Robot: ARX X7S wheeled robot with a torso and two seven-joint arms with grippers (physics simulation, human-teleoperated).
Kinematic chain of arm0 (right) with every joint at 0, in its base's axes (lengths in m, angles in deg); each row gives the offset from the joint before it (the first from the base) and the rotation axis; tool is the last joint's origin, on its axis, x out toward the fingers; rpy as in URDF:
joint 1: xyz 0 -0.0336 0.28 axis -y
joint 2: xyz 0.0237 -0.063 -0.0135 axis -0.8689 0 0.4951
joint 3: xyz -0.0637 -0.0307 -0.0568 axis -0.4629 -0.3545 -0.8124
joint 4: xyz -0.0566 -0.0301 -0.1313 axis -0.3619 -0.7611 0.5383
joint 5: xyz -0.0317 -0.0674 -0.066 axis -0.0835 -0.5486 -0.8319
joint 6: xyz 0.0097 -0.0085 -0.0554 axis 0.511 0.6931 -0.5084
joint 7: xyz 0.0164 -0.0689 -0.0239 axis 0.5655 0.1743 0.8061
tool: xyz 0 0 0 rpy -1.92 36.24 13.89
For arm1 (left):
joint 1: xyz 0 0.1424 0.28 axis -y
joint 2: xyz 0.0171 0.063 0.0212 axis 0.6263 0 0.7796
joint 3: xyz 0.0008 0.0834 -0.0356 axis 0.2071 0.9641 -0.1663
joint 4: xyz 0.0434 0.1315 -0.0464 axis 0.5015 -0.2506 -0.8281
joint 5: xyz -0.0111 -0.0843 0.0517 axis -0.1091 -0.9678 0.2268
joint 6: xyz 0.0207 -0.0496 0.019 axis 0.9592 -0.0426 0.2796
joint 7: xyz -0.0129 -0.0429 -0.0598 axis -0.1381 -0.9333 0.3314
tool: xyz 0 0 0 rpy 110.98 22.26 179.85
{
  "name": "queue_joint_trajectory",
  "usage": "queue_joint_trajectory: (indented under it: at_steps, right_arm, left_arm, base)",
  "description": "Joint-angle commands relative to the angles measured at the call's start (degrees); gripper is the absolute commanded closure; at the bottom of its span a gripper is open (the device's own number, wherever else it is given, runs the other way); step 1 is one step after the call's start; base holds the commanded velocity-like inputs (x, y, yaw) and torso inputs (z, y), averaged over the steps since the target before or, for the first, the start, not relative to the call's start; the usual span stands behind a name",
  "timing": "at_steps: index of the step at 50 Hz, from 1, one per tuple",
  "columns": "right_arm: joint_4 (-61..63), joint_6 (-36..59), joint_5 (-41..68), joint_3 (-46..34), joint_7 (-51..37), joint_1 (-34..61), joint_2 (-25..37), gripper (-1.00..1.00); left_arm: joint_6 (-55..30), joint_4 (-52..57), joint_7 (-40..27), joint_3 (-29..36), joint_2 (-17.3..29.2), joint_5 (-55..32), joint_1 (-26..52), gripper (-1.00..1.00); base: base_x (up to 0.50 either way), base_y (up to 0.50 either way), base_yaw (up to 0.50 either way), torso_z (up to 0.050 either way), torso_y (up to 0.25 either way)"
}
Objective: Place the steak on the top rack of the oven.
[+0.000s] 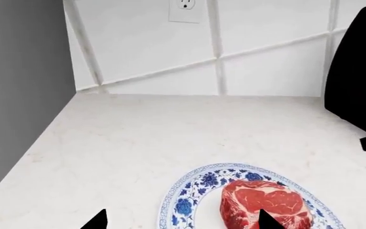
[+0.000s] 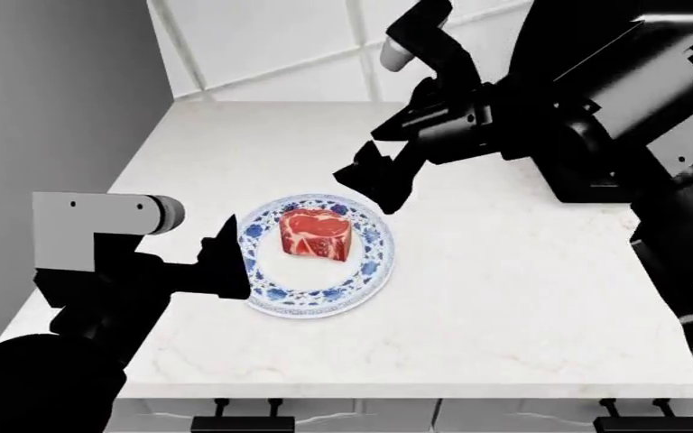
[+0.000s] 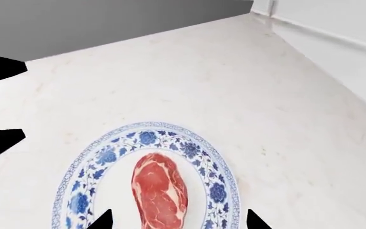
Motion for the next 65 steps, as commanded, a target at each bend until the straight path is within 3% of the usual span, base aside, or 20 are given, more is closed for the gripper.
queue_joint_trajectory:
  at_steps: [1,16,33,42,65]
  right_arm:
    - [-11.19,-8.25,-4.62,-4.35,8.38,0.50,-5.32,-1.00]
    - [-8.76,-8.76,-5.63,-7.74,10.74,-1.84,-5.66,-1.00]
    - [-25.01,-18.15,-11.43,-12.12,17.03,-1.32,-12.30,-1.00]
    - [-41.33,-28.02,-14.14,-13.47,22.84,-1.64,-19.57,-1.00]
    - [-43.05,-30.36,-10.02,-17.83,23.61,-3.39,-20.04,-1.00]
  left_arm:
    - [1.30,-0.96,0.70,2.03,0.35,0.69,0.41,-1.00]
    - [2.38,-1.12,-0.02,2.74,0.84,0.28,0.18,-1.00]
    - [4.60,-2.89,-0.41,4.38,1.52,0.85,0.24,-1.00]
    - [6.94,-4.02,1.35,5.93,2.25,2.51,-0.23,-1.00]
    - [7.61,-4.01,0.70,7.64,2.50,1.93,-0.01,-1.00]
  base:
    - [0.00,0.00,0.00,0.000,0.000]
    - [0.00,0.00,0.00,0.000,0.000]
    - [0.00,0.00,0.00,0.000,0.000]
    - [0.00,0.00,0.00,0.000,0.000]
    - [0.00,0.00,0.00,0.000,0.000]
